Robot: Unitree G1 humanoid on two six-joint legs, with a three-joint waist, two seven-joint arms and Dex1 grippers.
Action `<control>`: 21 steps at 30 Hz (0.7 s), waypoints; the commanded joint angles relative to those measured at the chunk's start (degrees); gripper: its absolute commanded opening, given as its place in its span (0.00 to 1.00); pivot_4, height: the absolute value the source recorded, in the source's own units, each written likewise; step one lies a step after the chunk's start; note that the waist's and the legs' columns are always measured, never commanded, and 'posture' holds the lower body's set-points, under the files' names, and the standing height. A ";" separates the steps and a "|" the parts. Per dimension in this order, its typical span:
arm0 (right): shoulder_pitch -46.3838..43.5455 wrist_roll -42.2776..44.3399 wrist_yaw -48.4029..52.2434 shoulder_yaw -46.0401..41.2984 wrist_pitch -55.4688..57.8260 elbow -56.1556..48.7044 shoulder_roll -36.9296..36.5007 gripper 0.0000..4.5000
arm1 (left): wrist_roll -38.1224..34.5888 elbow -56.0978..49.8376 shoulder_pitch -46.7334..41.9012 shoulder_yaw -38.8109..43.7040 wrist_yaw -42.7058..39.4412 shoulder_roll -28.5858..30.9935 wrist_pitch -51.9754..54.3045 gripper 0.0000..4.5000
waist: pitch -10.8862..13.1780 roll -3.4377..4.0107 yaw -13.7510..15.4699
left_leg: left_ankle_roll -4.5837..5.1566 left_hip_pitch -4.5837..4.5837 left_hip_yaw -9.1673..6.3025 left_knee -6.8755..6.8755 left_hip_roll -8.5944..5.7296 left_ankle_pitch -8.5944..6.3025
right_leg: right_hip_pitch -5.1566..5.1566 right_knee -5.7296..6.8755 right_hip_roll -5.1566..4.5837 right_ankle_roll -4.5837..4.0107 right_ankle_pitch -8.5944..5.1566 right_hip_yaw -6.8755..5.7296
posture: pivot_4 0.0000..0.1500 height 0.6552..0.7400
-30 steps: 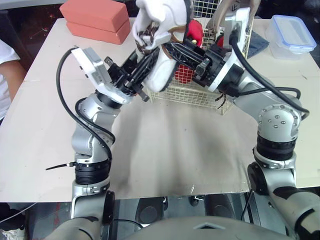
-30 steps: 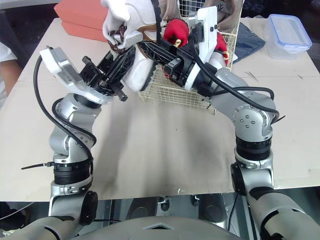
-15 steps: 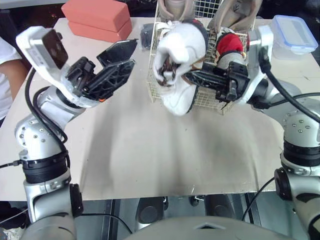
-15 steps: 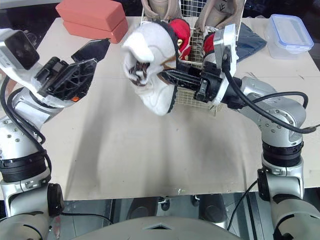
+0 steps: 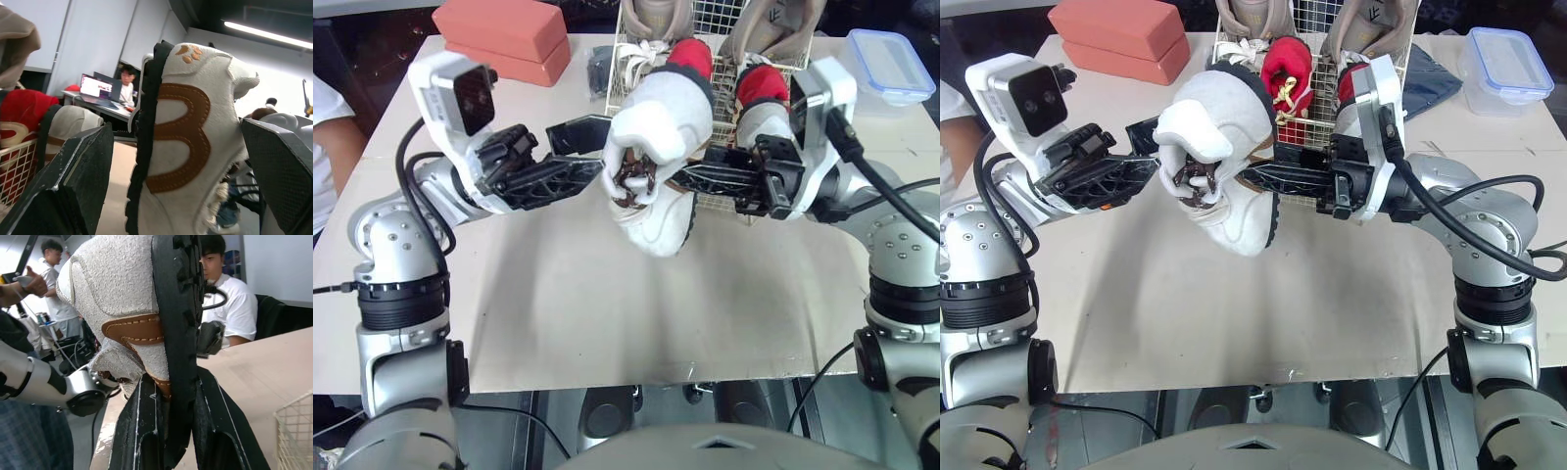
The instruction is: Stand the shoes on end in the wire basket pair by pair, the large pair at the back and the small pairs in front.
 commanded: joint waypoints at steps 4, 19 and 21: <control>-1.93 3.30 1.15 0.21 0.84 -3.27 0.36 0.00 | 4.18 1.65 -2.13 -2.28 -6.17 0.04 -0.05 0.99 | 0.00 0.00 -0.07 | 0.00 0.00 0.00 -0.01 0.00 0.00 | 0.00 0.00 0.00 0.00 0.00 0.00 | 1.00 0.36; -0.96 2.66 0.64 2.18 1.49 -4.12 1.99 0.00 | 5.15 3.00 -5.90 -3.78 -8.66 -4.58 1.85 0.84 | 0.00 0.00 -0.08 | 0.00 0.00 0.00 0.00 0.01 0.00 | 0.00 0.00 0.00 0.00 0.00 0.03 | 1.00 0.36; -0.58 2.43 0.55 2.10 1.41 -4.20 1.89 0.00 | 5.05 3.03 -5.95 -3.69 -9.14 -4.43 2.49 0.64 | 0.00 0.01 -0.08 | 0.00 -0.01 -0.01 0.00 0.01 0.00 | 0.00 0.00 0.00 0.00 0.00 0.03 | 1.00 0.36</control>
